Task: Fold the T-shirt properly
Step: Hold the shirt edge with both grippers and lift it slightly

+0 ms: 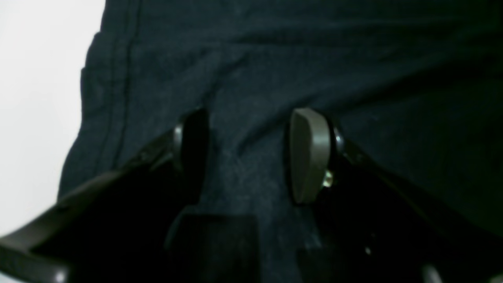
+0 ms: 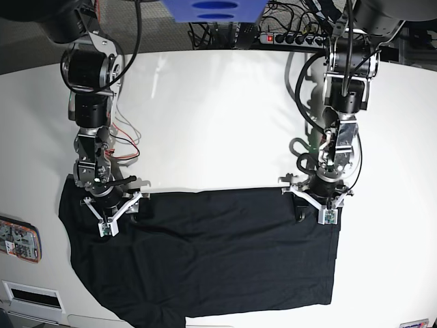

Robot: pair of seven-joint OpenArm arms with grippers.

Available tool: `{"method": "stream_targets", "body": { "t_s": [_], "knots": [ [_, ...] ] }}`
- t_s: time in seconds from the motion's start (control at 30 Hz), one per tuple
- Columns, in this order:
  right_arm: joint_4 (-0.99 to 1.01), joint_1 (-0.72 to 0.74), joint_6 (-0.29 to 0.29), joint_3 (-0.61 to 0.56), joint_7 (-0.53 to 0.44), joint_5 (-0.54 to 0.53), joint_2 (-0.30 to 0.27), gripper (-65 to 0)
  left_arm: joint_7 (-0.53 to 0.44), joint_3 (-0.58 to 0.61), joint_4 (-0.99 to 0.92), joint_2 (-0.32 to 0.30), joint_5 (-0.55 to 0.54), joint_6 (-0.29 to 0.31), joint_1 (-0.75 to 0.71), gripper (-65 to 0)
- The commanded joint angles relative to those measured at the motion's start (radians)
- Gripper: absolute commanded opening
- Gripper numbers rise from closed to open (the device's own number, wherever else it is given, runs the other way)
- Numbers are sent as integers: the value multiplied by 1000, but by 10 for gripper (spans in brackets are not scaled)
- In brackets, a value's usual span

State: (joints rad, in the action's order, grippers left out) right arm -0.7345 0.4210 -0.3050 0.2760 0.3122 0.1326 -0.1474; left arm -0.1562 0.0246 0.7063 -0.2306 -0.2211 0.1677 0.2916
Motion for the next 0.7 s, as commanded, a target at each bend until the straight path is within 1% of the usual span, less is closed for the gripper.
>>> {"method": "stream_targets", "body": {
  "t_s": [0.0,0.07,0.2,0.3,0.4,0.47,0.57,0.67],
  "knots": [
    [-6,12,-1,1,31,12,-5,-321,174,8,-18,0,4,3,-39,-328],
    [-6,-17,-1,1,32,11,-5,-321,174,10,-18,-17,2,3,-56,-328],
    [-12,-90,-1,2,28,11,-5,-321,174,7,-18,-20,1,2,-76,-328],
    [-12,-109,-1,2,28,11,-5,-321,178,7,-18,-22,1,2,-78,-328],
    [-12,-115,-1,2,28,11,-5,-321,252,7,-18,-22,1,2,-78,-329],
    [-12,-147,-1,19,28,11,-5,-320,280,5,-18,-22,-1,2,-78,-329],
    [-13,-196,-3,62,28,11,-5,-320,281,5,-15,-20,-1,2,-78,-329],
    [-36,-230,-3,79,32,11,-5,-320,284,5,11,-20,-1,2,-88,-329]
  ]
}}
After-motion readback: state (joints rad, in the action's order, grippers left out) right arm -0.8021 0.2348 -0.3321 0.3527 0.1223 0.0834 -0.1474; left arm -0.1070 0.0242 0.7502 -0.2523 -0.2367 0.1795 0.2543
